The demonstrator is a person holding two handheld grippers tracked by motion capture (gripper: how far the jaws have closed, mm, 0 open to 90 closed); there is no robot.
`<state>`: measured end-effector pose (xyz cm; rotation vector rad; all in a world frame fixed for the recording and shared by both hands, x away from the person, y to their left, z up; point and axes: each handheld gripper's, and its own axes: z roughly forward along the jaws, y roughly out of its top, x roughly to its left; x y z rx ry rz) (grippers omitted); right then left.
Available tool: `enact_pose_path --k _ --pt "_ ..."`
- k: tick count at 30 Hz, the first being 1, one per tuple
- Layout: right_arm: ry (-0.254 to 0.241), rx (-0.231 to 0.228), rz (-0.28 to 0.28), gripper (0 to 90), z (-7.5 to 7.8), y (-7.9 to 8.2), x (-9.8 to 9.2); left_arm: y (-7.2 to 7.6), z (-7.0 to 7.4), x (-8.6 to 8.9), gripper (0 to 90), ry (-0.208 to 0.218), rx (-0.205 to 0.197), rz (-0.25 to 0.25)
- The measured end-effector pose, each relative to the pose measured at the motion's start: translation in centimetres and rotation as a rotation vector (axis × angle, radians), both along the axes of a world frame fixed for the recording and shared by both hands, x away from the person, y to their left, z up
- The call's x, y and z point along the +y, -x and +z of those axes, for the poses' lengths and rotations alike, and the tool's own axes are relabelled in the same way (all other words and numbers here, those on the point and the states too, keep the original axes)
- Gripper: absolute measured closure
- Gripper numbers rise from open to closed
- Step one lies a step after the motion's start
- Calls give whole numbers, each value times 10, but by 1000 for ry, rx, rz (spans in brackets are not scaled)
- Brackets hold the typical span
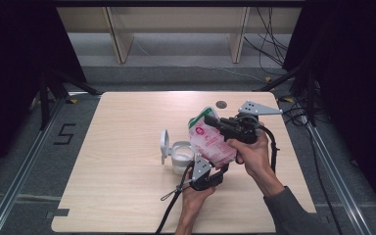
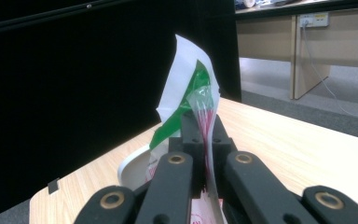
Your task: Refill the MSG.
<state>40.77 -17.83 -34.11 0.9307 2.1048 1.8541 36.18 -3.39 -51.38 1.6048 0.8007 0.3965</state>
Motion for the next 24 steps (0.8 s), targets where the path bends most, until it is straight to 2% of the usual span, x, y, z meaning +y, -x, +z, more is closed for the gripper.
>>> enact_pose_path --k 2,3,5,7,8,9,10,13,14,15,17,19,20,22,23,24 --pt "-14 -10 -6 900 -1 -1 -3 1 1 1 612 -9 2 -1" --pt "-21 15 -9 900 -1 1 -5 2 2 1 612 -20 7 4" --pt "-34 -4 -17 900 -1 1 -8 1 3 2 599 -10 2 -2" --pt "-45 -6 -15 900 -2 1 -10 3 4 2 595 -31 4 10" --pt "-65 11 -18 900 -2 4 -10 4 5 3 590 -46 4 10" --pt "-66 -12 -12 900 -3 3 -12 4 5 4 578 -47 5 9" --pt "-70 -2 -18 900 -4 4 -13 4 5 4 572 -50 8 8" --pt "-77 -23 -26 900 -7 4 -17 4 4 4 559 -59 8 2" --pt "-93 3 -24 900 -7 6 -17 4 4 4 554 -59 8 2" --pt "-97 -1 -30 900 -8 6 -18 5 5 4 541 -79 9 8" --pt "-94 -20 -32 900 -9 6 -21 5 5 4 500 -84 16 20" --pt "-110 3 -35 900 -10 9 -22 6 6 4 492 -92 18 16" --pt "-104 -16 -32 900 -11 8 -23 6 6 4 492 -97 15 13" --pt "-123 9 -42 900 -12 10 -24 7 7 4 472 -103 7 29" --pt "-124 -17 -43 900 -13 9 -25 8 8 4 455 -108 10 33" --pt "-121 -4 -43 900 -13 10 -25 8 9 4 448 -110 8 34"
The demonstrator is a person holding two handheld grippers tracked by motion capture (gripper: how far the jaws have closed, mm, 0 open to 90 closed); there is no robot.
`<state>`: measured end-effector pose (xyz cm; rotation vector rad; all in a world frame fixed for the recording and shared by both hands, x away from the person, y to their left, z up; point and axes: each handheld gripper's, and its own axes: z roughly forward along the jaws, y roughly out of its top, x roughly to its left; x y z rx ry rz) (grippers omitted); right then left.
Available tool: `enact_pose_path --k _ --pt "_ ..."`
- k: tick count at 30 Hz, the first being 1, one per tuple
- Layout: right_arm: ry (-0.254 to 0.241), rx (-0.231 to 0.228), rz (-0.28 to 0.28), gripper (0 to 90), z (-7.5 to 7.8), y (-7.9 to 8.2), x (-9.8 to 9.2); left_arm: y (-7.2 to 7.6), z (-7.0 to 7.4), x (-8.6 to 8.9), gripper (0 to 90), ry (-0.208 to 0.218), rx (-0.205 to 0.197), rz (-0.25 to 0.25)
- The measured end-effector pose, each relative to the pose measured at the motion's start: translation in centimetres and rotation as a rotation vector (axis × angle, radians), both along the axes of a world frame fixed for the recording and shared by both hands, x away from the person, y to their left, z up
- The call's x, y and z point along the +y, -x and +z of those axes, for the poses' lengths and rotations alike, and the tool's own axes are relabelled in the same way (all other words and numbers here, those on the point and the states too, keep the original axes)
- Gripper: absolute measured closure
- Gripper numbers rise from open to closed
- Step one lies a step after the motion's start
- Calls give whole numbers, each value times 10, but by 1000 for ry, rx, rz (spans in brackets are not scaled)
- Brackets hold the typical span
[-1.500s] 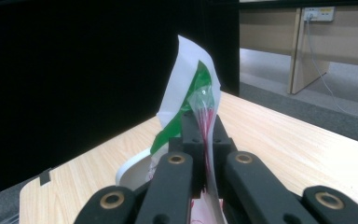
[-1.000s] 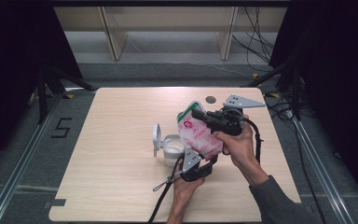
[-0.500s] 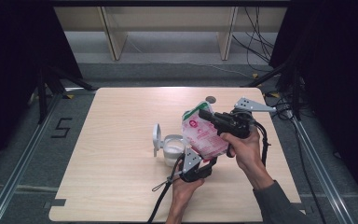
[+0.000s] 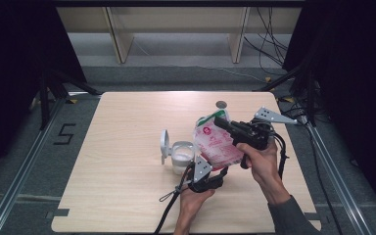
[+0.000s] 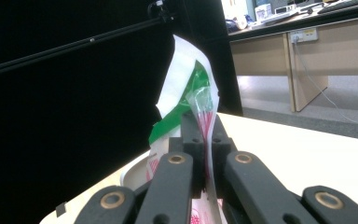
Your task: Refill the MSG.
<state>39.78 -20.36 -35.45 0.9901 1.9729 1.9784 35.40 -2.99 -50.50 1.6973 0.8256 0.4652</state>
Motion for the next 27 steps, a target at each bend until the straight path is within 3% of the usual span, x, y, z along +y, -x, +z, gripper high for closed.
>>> enact_pose_path --k 2,4,7,10,12,18,19,20,21,23,24,27 --pt "-10 6 -6 900 -3 1 0 1 0 0 451 -17 4 -3" --pt "10 4 -8 900 -5 -1 -3 1 -2 -1 451 -19 20 -2" --pt "-12 8 -18 900 -11 -1 -4 2 -4 -1 437 -39 34 -12" --pt "0 25 -21 900 -16 -2 -4 6 -7 0 443 -7 57 -25" --pt "14 23 -21 900 -20 -4 -5 8 -7 2 434 -8 68 -12" --pt "19 49 -39 900 -29 -6 -8 10 -8 12 426 -26 60 -24" --pt "20 61 -43 900 -31 -6 -8 11 -8 12 428 -3 72 -17" --pt "29 39 -43 900 -33 -8 -10 12 -8 13 428 -12 82 -2" --pt "42 57 -43 900 -35 -7 -11 13 -8 12 428 12 75 -4" --pt "49 52 -55 900 -42 -7 -13 15 -5 15 427 -11 69 -6" --pt "33 79 -52 900 -42 -5 -15 16 -5 15 427 -3 60 1" --pt "60 51 -76 900 -41 -2 -23 17 -3 18 426 -11 54 -3"
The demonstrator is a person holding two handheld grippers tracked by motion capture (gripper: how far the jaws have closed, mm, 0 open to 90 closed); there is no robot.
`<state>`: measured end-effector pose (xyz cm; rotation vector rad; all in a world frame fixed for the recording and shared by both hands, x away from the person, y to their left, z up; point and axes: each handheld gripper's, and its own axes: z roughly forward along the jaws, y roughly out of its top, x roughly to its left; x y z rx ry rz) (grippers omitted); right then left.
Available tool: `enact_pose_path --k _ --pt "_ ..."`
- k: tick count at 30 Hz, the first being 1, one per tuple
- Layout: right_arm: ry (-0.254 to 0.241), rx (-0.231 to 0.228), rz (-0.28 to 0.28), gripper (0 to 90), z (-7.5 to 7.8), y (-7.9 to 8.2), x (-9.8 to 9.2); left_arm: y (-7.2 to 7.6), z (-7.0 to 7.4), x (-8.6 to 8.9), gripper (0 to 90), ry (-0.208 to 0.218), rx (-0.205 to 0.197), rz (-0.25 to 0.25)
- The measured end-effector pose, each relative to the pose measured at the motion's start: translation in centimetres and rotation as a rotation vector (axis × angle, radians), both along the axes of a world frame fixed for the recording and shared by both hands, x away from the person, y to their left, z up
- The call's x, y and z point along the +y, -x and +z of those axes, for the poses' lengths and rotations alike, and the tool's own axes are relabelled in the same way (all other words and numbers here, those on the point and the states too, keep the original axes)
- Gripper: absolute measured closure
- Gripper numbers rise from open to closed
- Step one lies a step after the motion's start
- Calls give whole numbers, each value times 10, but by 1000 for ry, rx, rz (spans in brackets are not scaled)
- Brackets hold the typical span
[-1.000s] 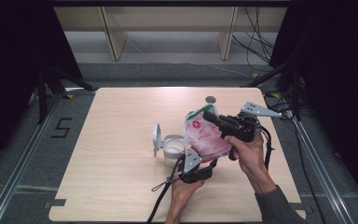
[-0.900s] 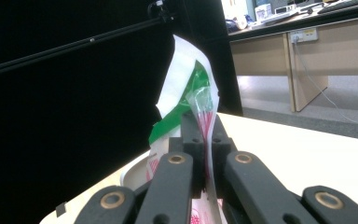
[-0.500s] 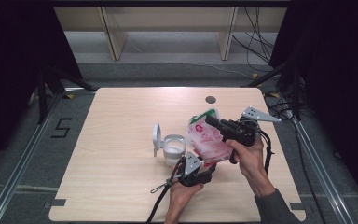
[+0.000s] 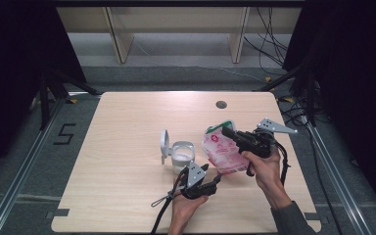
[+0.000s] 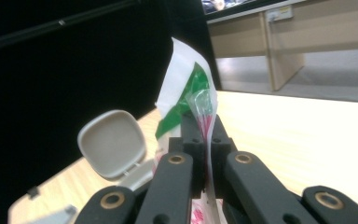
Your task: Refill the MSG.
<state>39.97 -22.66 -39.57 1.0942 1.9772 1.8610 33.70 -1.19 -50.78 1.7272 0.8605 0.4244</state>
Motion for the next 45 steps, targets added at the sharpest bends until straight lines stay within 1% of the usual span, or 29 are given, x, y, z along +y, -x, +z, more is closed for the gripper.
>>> enact_pose_path --k 2,4,6,9,11,14,15,18,19,20,22,23,24,25,26,27,28,31,32,33,34,35,36,39,40,41,42,44,45 --pt "-16 -4 1 900 -3 4 -6 1 1 1 426 8 -2 5" --pt "-6 -17 -17 900 -3 6 -13 3 3 3 425 -1 -9 6" --pt "-16 7 -23 900 -5 9 -20 5 5 4 421 6 -14 8" --pt "-13 8 -42 900 -7 10 -29 7 8 6 400 2 -15 13" --pt "-16 7 -50 900 -9 11 -33 6 9 9 400 -11 -37 -5" --pt "-15 17 -65 900 -11 13 -39 6 9 9 398 -1 -32 0" --pt "-2 9 -71 900 -12 13 -41 7 9 10 396 -13 -32 -3" --pt "5 10 -88 900 -14 13 -44 9 10 10 394 11 -23 9" --pt "24 8 -92 900 -15 13 -46 10 12 10 394 11 -23 11" --pt "11 25 -95 900 -16 14 -47 10 12 10 393 13 -27 8" --pt "16 23 -105 900 -18 14 -49 11 14 11 392 7 -29 5" --pt "35 5 -109 900 -19 12 -50 12 15 11 391 13 -32 2" --pt "52 19 -114 900 -19 12 -52 12 16 11 391 14 -33 -1" --pt "27 24 -118 900 -21 12 -51 13 17 12 388 19 -35 -1" --pt "63 12 -127 900 -22 11 -54 14 18 12 384 31 -38 -17" --pt "51 49 -141 900 -22 13 -53 14 18 12 383 49 -42 -25" --pt "60 20 -138 900 -25 10 -54 15 19 12 381 37 -36 -30" --pt "86 40 -142 900 -29 10 -57 14 18 13 374 20 -32 -30" --pt "92 13 -155 900 -31 8 -58 15 18 13 371 20 -26 -26" --pt "84 63 -160 900 -31 10 -57 14 17 13 369 22 -27 -26" --pt "102 42 -159 900 -33 7 -60 14 16 13 367 22 -26 -26" --pt "91 70 -175 900 -34 8 -60 15 16 13 366 15 -23 -26" --pt "98 42 -172 900 -37 5 -62 15 17 14 366 7 -21 -24" --pt "98 67 -188 900 -43 4 -65 16 17 16 366 2 -21 -24" --pt "102 54 -186 900 -44 2 -67 16 17 17 366 1 -20 -28" --pt "119 70 -183 900 -44 2 -69 16 17 18 366 0 -18 -25" --pt "101 61 -184 900 -46 0 -69 16 17 18 365 -2 -16 -25" --pt "114 87 -202 899 -47 0 -69 16 16 19 363 6 -14 -24" --pt "119 80 -203 900 -49 0 -70 16 17 20 363 -8 -13 -26"
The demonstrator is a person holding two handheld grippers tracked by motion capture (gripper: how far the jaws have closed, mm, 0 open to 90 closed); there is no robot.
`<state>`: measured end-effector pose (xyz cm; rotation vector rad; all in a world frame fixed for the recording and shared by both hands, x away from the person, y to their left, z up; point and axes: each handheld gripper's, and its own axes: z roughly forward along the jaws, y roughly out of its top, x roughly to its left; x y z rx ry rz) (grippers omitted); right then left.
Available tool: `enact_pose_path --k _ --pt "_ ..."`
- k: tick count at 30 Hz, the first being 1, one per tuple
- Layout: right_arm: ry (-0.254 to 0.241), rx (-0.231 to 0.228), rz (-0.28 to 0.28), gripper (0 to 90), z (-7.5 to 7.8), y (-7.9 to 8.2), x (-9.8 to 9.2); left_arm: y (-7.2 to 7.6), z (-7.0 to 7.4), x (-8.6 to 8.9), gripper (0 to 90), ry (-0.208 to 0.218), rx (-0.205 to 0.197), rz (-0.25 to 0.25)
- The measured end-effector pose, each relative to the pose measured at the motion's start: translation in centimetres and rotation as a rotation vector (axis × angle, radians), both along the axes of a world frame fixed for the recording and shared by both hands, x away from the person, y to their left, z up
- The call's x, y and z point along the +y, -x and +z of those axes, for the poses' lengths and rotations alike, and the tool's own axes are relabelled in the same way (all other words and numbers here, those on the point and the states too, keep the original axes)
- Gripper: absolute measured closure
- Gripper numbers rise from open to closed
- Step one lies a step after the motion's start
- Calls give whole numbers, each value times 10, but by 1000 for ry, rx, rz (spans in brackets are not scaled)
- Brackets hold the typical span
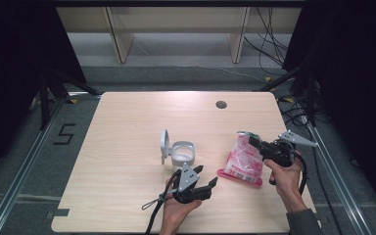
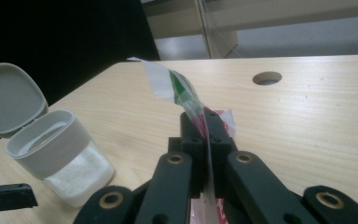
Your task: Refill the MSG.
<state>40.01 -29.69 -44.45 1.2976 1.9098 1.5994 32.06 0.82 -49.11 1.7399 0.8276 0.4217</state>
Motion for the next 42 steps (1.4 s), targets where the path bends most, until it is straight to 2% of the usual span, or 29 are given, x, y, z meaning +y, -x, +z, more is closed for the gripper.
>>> enact_pose_path --k 2,3,7,8,9,10,14,15,18,20,21,22,23,24,25,26,28,29,30,31,32,33,34,35,36,38,39,41,42 --pt "-13 12 -7 899 -3 -1 0 0 0 1 363 -2 -2 -5" --pt "17 28 -11 899 -4 -2 -3 0 0 1 362 -4 -2 -5" --pt "12 6 -8 899 -8 -4 -5 1 -1 2 354 -2 9 0" --pt "15 31 -19 898 -8 -4 -4 2 -1 3 352 -17 9 0" --pt "28 29 -17 897 -8 -4 -5 2 -1 3 352 -18 8 2" --pt "14 53 -19 897 -8 -3 -5 3 -1 4 352 -21 9 1" --pt "-8 40 -37 894 -12 -6 -8 6 -3 6 351 -22 12 6" --pt "30 35 -39 893 -12 -6 -11 6 -3 7 350 -19 11 9" --pt "3 43 -49 878 -14 -7 -12 7 -3 12 346 -16 15 7" --pt "38 42 -53 866 -15 -8 -14 9 -2 15 346 -20 16 23" --pt "21 72 -64 859 -17 -6 -12 10 -2 16 345 -21 18 25" --pt "27 48 -68 850 -19 -8 -14 9 -3 17 344 -21 15 16" --pt "18 76 -78 845 -19 -7 -13 11 -2 19 343 -31 20 28" --pt "39 49 -78 842 -20 -8 -15 11 -3 20 341 -29 21 26" --pt "39 48 -80 839 -20 -8 -16 12 -3 21 338 -35 24 32" --pt "19 70 -90 827 -20 -7 -15 12 -3 22 336 -30 27 36" --pt "55 71 -85 800 -20 -6 -18 12 -4 24 335 -35 26 34" --pt "30 87 -94 776 -22 -5 -16 13 -3 25 335 -42 27 43" --pt "57 83 -104 761 -23 -6 -18 13 -3 26 334 -45 25 42" --pt "14 83 -100 756 -24 -5 -17 12 -4 26 332 -24 21 42" --pt "28 72 -103 748 -24 -6 -18 13 -2 28 330 -48 26 50" --pt "21 78 -108 739 -23 -5 -19 12 -2 29 330 -35 23 51" --pt "9 85 -113 737 -23 -4 -18 13 0 31 330 -48 24 58" --pt "26 61 -99 729 -23 -5 -20 12 0 32 330 -42 22 56" --pt "14 87 -103 722 -23 -3 -19 12 0 32 330 -42 22 56" --pt "21 89 -105 702 -23 -2 -20 12 2 37 329 -52 19 62" --pt "19 110 -129 685 -23 -1 -19 13 2 37 328 -44 21 73" --pt "38 78 -118 645 -23 -1 -22 13 3 41 326 -48 13 76" --pt "9 95 -135 624 -23 1 -19 14 5 43 324 -61 20 80"
